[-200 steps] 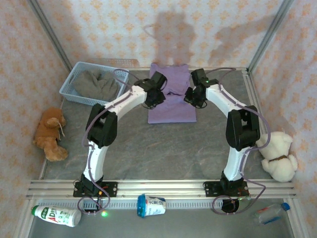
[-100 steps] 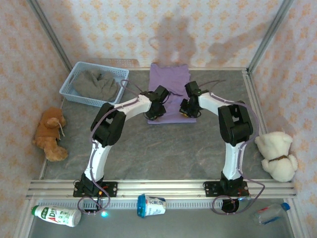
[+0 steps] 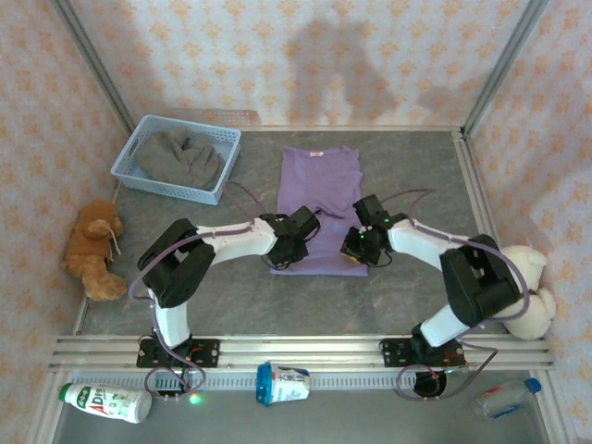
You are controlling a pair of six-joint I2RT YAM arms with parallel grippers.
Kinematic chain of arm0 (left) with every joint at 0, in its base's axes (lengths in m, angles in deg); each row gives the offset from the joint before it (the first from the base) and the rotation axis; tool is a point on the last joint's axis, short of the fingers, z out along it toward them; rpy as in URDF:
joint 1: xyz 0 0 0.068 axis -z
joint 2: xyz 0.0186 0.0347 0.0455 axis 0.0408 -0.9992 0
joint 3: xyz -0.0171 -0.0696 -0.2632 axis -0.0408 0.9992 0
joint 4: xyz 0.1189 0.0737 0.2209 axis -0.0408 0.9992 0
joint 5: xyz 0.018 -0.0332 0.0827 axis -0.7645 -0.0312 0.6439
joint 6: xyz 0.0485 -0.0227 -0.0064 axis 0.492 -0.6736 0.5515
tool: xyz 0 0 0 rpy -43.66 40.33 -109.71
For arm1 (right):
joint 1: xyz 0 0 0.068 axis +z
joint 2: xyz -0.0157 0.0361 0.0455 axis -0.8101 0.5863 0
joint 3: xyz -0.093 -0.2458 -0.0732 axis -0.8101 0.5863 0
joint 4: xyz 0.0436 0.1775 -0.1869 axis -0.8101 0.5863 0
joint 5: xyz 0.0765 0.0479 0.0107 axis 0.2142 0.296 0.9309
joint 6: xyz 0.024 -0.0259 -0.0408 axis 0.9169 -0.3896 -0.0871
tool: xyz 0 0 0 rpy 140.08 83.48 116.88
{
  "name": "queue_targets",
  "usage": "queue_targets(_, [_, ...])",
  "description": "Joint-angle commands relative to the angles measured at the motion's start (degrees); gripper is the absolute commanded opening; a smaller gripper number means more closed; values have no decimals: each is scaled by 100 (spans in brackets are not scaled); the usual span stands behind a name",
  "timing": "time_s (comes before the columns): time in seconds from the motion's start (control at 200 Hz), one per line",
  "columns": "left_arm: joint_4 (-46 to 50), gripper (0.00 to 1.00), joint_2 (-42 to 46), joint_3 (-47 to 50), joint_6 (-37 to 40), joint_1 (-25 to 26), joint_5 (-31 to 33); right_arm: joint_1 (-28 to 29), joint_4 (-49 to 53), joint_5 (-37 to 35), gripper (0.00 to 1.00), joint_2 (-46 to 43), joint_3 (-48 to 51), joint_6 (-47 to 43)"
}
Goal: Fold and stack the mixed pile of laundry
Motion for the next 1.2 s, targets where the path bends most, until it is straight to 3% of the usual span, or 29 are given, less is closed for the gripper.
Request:
queue_targets(0.0, [711,20,298,-309,278,-12,589,-18,209,-199,8,-344,-281,-244])
queue_targets(0.05, [606,19,333,-338,352,-19,584,-23,266,-223,0,-184,-446,-414])
queue_targets(0.09, [529,17,307,-327,358,-18,585,-43,298,-166,0,40,-608,-533])
queue_targets(0.185, [422,0,77,-369,287,-13,463,-46,225,105,0,632,-909,-675])
queue_targets(0.375, [310,0,-332,-264,48,-11,410,-163,255,-184,0,1713,-1578,-944])
queue_targets(0.52, [595,0,-623,-241,163,-10,676,-810,536,-415,0,2332,-2413,-1055])
queue_targets(0.666, [800,0,-661,-326,349,-14,732,-1285,683,-419,0,2537,-2938,-1167])
queue_targets(0.866, [1153,0,-558,-825,500,-27,795,-1333,868,-302,3,2355,-3041,-1328])
queue_targets(0.921, [1277,16,-465,-1021,522,-30,816,-1335,800,-236,7,2114,-2831,-1269])
queue_targets(0.976, [1387,41,-403,-1184,500,-45,876,-1330,779,-223,19,1819,-2577,-1162])
queue_targets(1.036, [1466,59,-124,-1297,467,-101,905,-1316,775,-196,33,1460,-2262,-1019])
queue_targets(1.126, [1484,70,156,-1299,392,-221,879,-1231,927,-278,54,868,-1818,-817])
queue_targets(1.196, [1430,72,362,-1181,364,-348,748,-1142,1134,-374,60,445,-1493,-643])
